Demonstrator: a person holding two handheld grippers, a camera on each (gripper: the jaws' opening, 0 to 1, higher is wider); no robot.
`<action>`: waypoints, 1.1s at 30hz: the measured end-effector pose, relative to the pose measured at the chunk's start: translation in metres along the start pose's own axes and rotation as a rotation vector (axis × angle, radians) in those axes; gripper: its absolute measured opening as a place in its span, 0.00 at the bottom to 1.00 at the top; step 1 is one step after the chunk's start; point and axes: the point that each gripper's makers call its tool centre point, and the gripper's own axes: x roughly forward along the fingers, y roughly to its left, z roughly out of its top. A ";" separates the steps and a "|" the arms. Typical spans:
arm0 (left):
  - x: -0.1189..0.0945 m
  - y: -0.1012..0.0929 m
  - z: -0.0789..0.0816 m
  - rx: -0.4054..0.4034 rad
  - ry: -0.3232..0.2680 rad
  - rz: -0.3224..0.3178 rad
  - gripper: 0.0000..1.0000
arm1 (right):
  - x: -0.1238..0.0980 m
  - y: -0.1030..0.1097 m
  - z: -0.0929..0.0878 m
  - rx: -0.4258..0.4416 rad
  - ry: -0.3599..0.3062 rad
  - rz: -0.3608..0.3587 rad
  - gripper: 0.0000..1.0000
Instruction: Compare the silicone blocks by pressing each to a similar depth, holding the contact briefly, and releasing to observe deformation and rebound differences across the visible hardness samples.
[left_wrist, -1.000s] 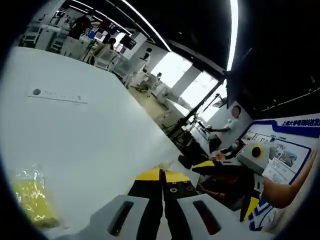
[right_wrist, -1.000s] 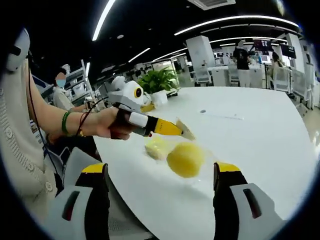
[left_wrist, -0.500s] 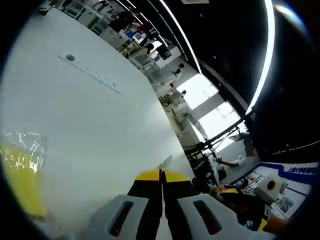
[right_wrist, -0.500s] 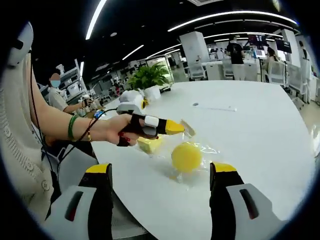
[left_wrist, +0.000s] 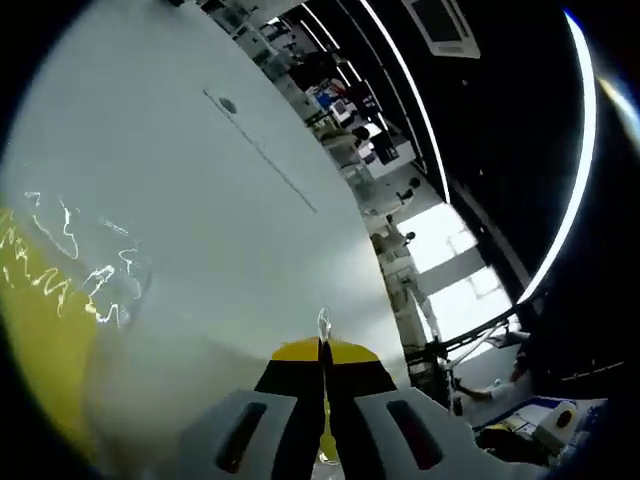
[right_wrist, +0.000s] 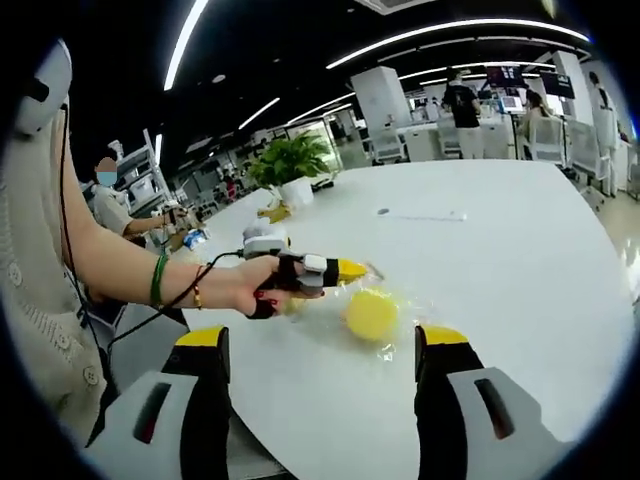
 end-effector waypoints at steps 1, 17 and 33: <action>-0.001 0.005 0.002 -0.026 -0.024 0.006 0.00 | 0.000 0.000 0.000 0.000 0.000 0.001 0.70; 0.010 0.026 -0.001 0.353 0.098 0.171 0.01 | 0.008 0.004 -0.004 0.024 0.012 0.016 0.70; -0.014 -0.002 0.012 0.651 0.082 0.178 0.18 | 0.008 0.018 0.000 0.017 0.008 0.018 0.74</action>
